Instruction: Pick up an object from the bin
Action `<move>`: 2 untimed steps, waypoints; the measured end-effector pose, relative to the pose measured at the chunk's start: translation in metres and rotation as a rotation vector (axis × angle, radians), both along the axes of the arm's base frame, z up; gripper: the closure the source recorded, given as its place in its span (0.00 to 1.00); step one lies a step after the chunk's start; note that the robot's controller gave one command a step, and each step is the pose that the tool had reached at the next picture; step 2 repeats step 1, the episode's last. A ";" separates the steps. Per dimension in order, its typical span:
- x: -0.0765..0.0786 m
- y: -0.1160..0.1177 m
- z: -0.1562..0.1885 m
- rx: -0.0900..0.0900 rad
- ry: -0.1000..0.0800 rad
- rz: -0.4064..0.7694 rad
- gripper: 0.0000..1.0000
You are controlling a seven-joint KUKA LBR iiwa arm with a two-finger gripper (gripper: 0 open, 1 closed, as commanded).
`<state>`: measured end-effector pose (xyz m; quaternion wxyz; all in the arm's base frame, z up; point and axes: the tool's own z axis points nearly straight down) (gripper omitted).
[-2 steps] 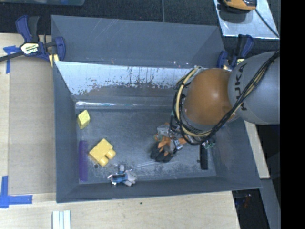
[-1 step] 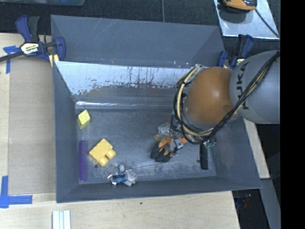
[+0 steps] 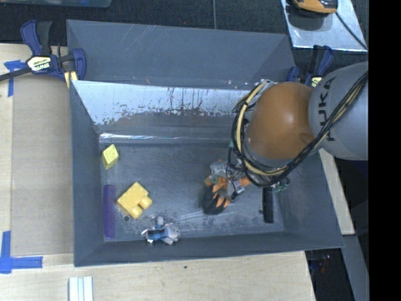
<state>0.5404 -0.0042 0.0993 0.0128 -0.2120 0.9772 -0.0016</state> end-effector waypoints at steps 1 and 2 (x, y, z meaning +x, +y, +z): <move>0.002 0.000 0.053 0.000 -0.008 -0.002 1.00; 0.002 0.000 0.053 0.000 -0.008 -0.002 1.00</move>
Offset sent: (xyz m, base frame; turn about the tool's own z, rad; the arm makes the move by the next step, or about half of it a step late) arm 0.0014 0.0001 0.0817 0.0010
